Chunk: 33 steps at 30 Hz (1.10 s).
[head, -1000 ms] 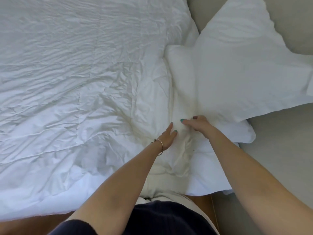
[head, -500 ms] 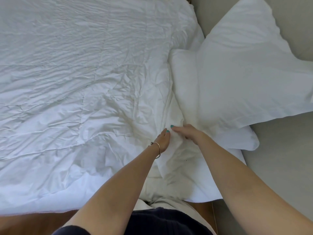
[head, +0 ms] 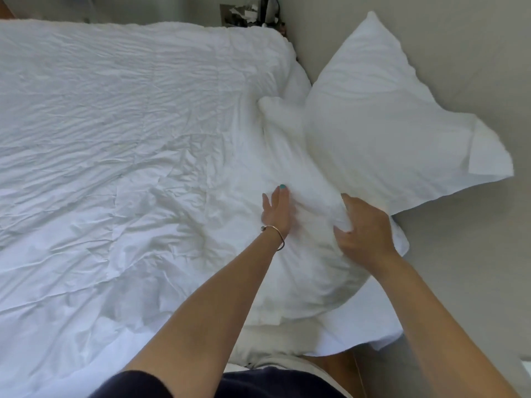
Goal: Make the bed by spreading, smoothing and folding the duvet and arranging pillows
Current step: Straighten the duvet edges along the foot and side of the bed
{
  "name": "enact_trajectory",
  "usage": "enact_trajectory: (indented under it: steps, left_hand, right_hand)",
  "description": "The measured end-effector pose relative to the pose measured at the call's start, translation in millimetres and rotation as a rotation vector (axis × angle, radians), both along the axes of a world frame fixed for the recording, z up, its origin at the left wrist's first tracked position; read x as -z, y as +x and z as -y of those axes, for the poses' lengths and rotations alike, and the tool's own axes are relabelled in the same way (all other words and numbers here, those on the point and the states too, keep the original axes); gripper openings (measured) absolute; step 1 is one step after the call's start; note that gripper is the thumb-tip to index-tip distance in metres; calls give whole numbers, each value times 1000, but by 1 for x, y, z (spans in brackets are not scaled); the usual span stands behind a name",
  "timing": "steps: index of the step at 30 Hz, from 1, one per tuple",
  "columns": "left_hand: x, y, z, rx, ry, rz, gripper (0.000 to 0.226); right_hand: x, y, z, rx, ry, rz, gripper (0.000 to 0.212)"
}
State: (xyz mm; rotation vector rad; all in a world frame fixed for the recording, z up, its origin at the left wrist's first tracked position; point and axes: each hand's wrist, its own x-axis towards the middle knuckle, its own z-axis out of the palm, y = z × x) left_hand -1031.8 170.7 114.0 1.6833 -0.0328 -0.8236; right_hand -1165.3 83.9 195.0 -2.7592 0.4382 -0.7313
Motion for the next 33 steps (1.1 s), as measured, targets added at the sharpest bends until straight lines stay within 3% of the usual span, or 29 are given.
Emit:
enact_trajectory:
  steps: [2,3,5,7,11,14,18,22,26,29,31,33]
  left_hand:
    - [-7,-4,24,231,59,81,49]
    - [-7,-9,34,346,89,92,47]
    - [1,-21,46,517,187,91,48]
    - [10,-27,52,512,285,110,55]
    - [11,-23,57,392,159,255,56]
    - [12,-15,67,366,60,324,72]
    - [10,2,92,369,154,281,80]
    - [20,16,101,381,221,207,84]
    - [30,21,88,391,87,170,76]
    - [31,25,74,363,-182,-192,52]
    - [28,32,60,327,-307,-436,39]
    - [28,40,42,340,-297,-444,37]
  right_hand:
    - [14,-36,22,81,-205,-8,49]
    - [25,-51,33,159,-178,-121,58]
    - [47,-72,50,378,46,-437,65]
    - [65,-83,56,428,271,-639,60]
    - [68,-59,37,275,495,-513,50]
    - [66,-44,32,186,604,-470,53]
    - [73,-35,43,111,776,-479,54]
    - [68,1,54,189,1145,-249,14]
    - [66,27,64,252,1323,-356,76]
    - [76,32,60,200,1186,-428,101]
    - [77,37,60,188,891,-518,94]
    - [74,31,68,223,526,-517,86]
